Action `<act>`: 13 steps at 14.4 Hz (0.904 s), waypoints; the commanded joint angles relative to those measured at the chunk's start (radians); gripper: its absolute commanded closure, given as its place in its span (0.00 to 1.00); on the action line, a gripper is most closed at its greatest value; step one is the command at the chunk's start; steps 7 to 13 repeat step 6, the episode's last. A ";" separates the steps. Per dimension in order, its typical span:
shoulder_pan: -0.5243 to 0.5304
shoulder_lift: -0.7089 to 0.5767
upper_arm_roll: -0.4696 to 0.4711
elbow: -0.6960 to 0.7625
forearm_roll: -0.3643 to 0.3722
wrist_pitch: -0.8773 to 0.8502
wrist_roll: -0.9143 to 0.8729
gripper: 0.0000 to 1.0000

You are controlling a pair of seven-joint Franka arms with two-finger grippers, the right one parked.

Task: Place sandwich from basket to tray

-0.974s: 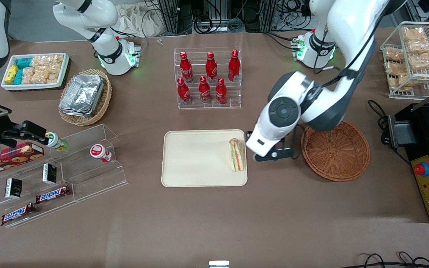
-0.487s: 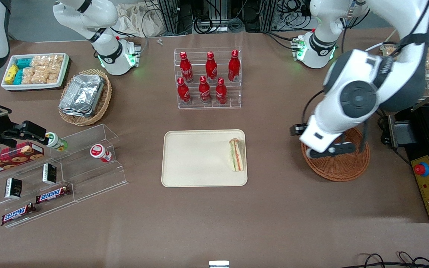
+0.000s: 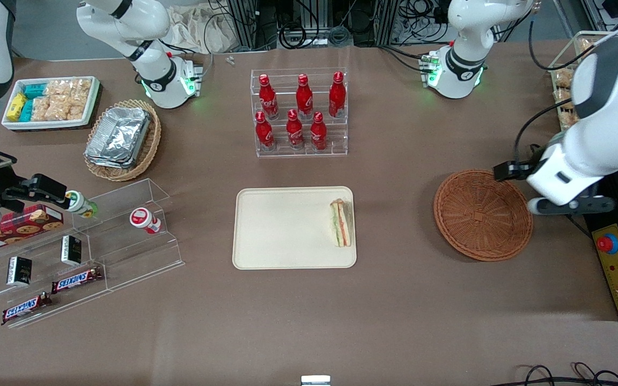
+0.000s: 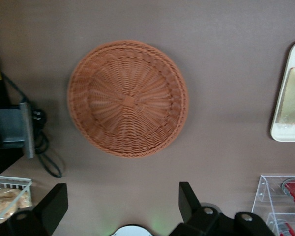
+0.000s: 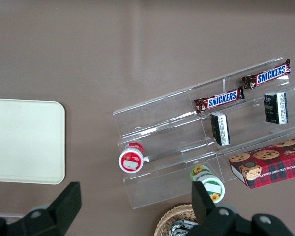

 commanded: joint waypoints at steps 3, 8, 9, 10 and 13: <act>0.057 -0.052 0.003 0.015 -0.016 -0.057 0.020 0.00; 0.080 -0.047 0.005 0.017 -0.019 -0.058 0.017 0.00; 0.080 -0.047 0.005 0.017 -0.019 -0.058 0.017 0.00; 0.080 -0.047 0.005 0.017 -0.019 -0.058 0.017 0.00; 0.080 -0.047 0.005 0.017 -0.019 -0.058 0.017 0.00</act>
